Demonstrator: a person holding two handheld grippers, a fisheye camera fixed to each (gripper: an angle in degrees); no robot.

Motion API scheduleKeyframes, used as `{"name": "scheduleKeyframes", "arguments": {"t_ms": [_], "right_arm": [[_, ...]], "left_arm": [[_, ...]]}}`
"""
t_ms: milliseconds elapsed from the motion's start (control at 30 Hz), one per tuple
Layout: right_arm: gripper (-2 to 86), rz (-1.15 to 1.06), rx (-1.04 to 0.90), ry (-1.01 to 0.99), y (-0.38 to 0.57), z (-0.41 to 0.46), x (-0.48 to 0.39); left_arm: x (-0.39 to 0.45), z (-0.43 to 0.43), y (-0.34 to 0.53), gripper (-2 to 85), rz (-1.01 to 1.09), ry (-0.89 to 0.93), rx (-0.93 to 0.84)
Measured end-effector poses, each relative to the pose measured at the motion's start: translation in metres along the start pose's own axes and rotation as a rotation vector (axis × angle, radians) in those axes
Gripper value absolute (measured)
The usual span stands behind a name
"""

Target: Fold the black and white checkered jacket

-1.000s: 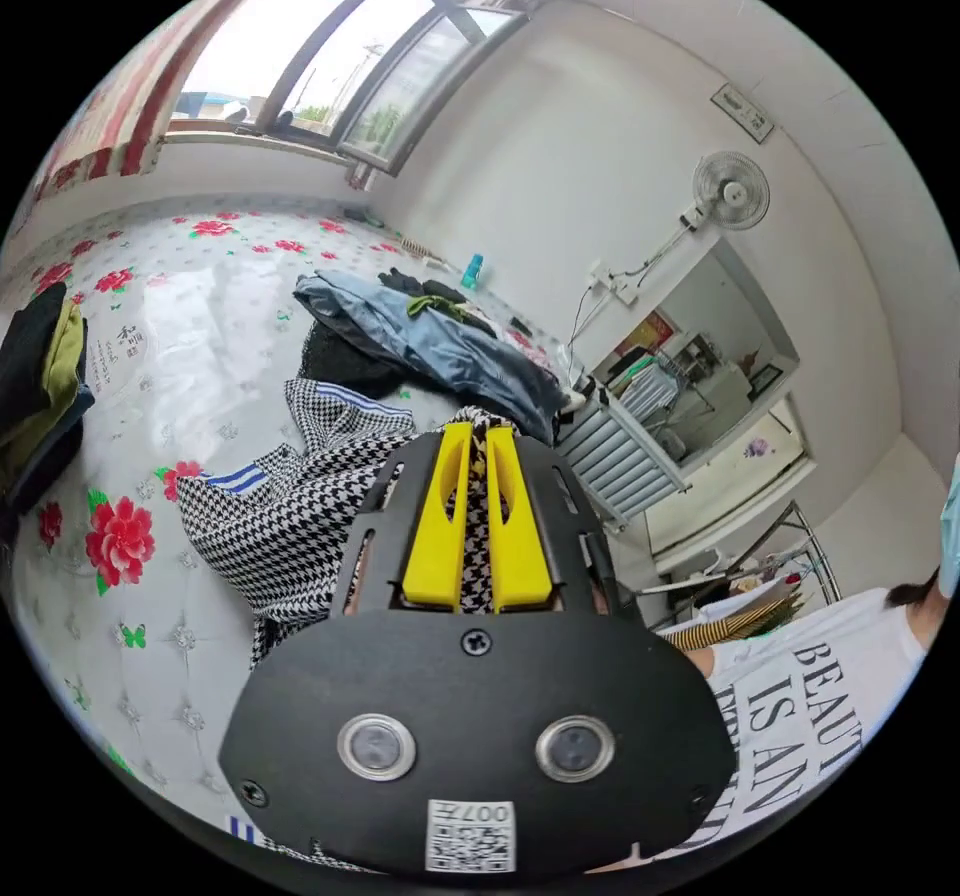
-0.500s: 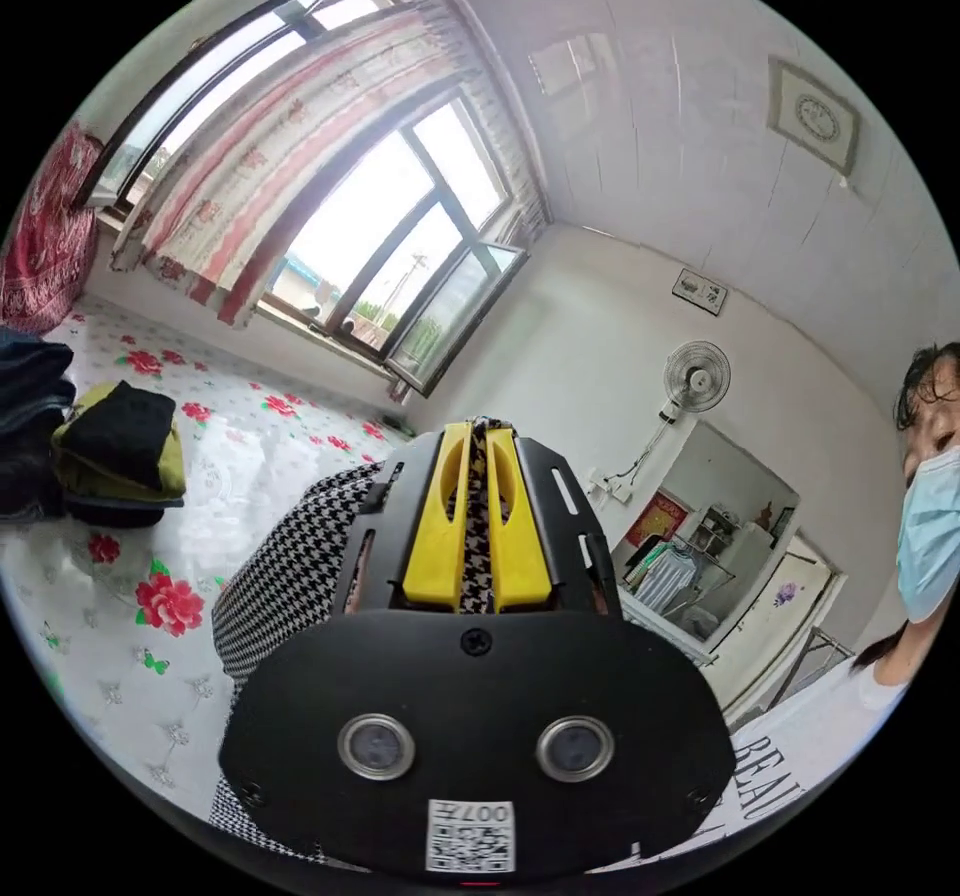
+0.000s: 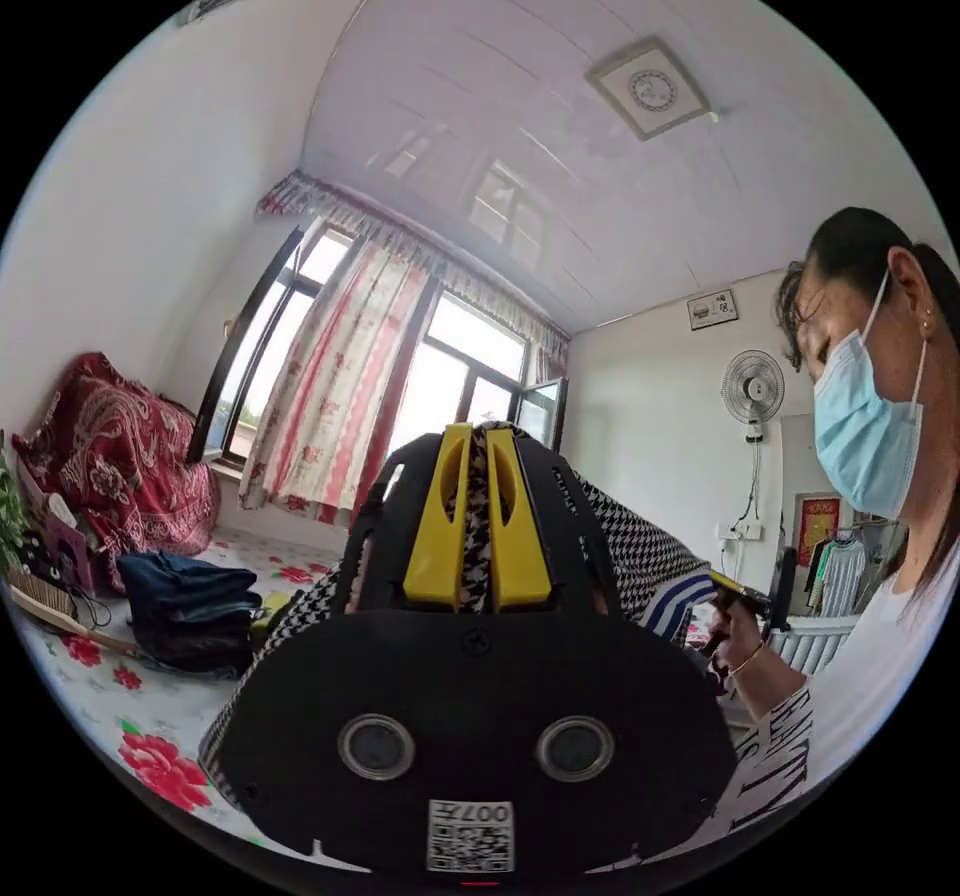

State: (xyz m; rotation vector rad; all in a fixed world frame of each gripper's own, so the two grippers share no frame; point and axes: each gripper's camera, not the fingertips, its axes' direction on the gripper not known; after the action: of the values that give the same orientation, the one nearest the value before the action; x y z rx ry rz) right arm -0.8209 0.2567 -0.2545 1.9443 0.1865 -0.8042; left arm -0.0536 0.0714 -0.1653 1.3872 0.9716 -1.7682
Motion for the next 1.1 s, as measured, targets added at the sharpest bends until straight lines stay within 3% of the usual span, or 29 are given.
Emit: {"name": "scheduleKeyframes", "arguments": {"t_ms": [233,367,467,567,600,700,733,867,1033,1100], "right_arm": [[4.5,-0.175,0.312,0.064,-0.075,-0.08,-0.051],[4.6,-0.266,0.299,0.089,-0.093,-0.042,-0.08],[5.2,-0.299,0.196,0.042,-0.101,0.032,-0.097],[6.2,-0.274,-0.02,-0.009,-0.088,0.158,-0.112],[6.8,-0.24,-0.144,-0.043,-0.069,0.217,-0.116],[7.5,-0.129,-0.566,-0.056,0.002,0.337,-0.115],[7.6,-0.094,-0.654,-0.069,0.033,0.351,-0.11],[8.1,-0.015,-0.736,-0.1,0.131,0.328,-0.08],[9.4,0.217,-1.103,-0.005,0.276,0.269,-0.012],[9.8,0.314,-1.154,0.029,0.298,0.245,0.006]], "left_arm": [[0.073,-0.064,-0.023,0.2,0.226,-0.114,0.278],[0.088,-0.062,-0.018,0.6,0.314,-0.293,0.305],[0.083,-0.029,-0.007,1.4,0.376,-0.493,0.222],[0.026,0.051,0.011,2.9,0.361,-0.627,-0.028],[-0.021,0.098,0.027,3.8,0.31,-0.655,-0.201],[-0.163,0.182,0.106,1.8,-0.078,-0.764,-0.687],[-0.184,0.179,0.135,0.2,-0.122,-0.89,-0.727],[-0.185,0.141,0.202,-0.8,-0.052,-0.985,-0.737],[-0.163,0.128,0.328,-0.9,-0.074,-0.852,-1.108],[-0.145,0.138,0.366,-0.9,-0.066,-0.784,-1.206]]}}
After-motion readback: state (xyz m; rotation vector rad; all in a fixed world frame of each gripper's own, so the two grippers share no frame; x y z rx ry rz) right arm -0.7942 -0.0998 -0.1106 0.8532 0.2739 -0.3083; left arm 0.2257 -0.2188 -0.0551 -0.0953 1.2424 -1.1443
